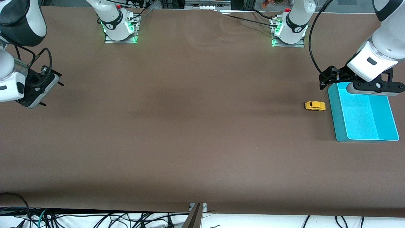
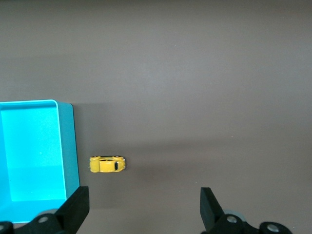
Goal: Wind and store yellow beetle car
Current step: 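Open and raise the right gripper, letting the car roll off, then lower the left gripper over the car beside the cyan bin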
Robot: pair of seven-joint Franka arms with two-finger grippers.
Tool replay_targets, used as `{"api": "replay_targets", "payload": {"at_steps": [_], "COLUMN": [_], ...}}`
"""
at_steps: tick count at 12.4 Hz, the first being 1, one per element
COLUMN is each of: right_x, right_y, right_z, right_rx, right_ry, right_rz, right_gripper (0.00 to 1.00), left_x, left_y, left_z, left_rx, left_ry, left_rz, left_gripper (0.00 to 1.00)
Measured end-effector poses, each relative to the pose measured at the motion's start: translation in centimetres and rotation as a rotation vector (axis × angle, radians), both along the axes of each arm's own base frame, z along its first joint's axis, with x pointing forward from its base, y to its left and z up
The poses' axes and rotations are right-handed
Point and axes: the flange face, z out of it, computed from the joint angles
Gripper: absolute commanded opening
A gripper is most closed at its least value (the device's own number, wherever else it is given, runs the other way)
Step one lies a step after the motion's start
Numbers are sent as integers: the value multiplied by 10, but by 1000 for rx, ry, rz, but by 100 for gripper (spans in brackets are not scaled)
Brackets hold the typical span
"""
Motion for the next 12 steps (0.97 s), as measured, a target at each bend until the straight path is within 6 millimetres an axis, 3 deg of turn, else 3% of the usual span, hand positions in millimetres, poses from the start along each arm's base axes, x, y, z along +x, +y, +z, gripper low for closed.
{"api": "replay_targets", "payload": {"at_steps": [3, 7, 9, 12], "right_x": [-12, -29, -34, -40], "right_y": [16, 48, 54, 54], "right_z": [19, 43, 51, 57], "right_rx": [-21, -14, 7, 33], "right_ry": [-23, -56, -61, -45], "right_rz": [-227, -547, -603, -767], "right_gripper": [100, 100, 100, 100], "left_x": [-2, -7, -7, -13], "left_y": [-5, -37, -38, -31], "left_z": [-4, -42, -60, -87], "left_rx": [3, 19, 22, -5], "left_ry": [23, 176, 245, 336], "left_rz": [-11, -70, -116, -354], "left_gripper": [100, 100, 100, 100]}}
